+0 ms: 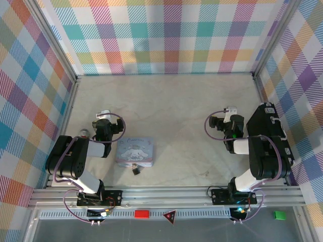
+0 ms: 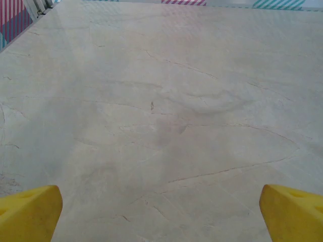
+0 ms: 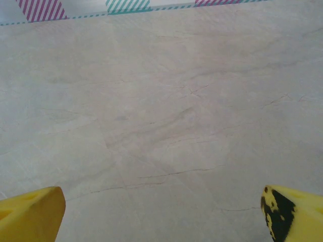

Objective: Unlock the padlock with the key

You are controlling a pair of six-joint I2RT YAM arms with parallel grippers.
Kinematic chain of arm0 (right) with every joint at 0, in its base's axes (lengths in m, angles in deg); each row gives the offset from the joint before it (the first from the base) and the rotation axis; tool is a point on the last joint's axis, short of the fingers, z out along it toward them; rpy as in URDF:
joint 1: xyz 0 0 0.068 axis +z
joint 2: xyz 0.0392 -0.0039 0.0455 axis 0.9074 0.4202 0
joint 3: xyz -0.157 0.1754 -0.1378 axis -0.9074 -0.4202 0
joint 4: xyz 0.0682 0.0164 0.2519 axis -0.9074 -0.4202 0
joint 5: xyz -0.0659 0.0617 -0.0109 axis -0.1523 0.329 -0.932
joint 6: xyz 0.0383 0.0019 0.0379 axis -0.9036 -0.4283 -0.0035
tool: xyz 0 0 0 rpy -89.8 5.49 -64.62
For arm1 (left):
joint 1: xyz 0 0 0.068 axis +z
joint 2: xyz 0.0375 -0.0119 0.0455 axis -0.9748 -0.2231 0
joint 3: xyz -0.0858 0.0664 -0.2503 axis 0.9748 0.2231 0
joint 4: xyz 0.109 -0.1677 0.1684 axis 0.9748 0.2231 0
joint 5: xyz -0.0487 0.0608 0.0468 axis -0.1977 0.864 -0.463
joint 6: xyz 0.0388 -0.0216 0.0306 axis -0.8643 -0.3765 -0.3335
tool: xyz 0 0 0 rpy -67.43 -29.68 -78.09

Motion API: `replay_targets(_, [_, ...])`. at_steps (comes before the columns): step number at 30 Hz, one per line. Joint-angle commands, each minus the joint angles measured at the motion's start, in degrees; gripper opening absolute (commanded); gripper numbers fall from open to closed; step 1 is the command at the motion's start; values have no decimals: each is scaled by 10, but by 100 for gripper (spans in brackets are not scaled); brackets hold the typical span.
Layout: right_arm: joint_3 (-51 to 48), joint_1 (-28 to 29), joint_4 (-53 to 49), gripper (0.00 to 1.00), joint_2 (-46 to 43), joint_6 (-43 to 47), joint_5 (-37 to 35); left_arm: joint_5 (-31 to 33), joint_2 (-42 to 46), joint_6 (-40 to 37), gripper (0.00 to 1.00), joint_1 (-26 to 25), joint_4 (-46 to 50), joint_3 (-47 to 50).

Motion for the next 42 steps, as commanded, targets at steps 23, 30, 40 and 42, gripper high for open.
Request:
replay_targets(23, [9, -3, 1, 99, -7, 10, 18, -5, 1, 3, 100, 5, -5, -11])
replay_targets(30, [9, -2, 1, 99, -7, 10, 18, -5, 2, 3, 100, 5, -5, -11])
replay_targets(40, [1, 6, -10, 99, -43, 37, 55, 13, 70, -5, 100, -7, 61, -16])
replay_targets(42, [10, 13, -67, 99, -84, 41, 54, 29, 115, -11, 100, -16, 73, -4])
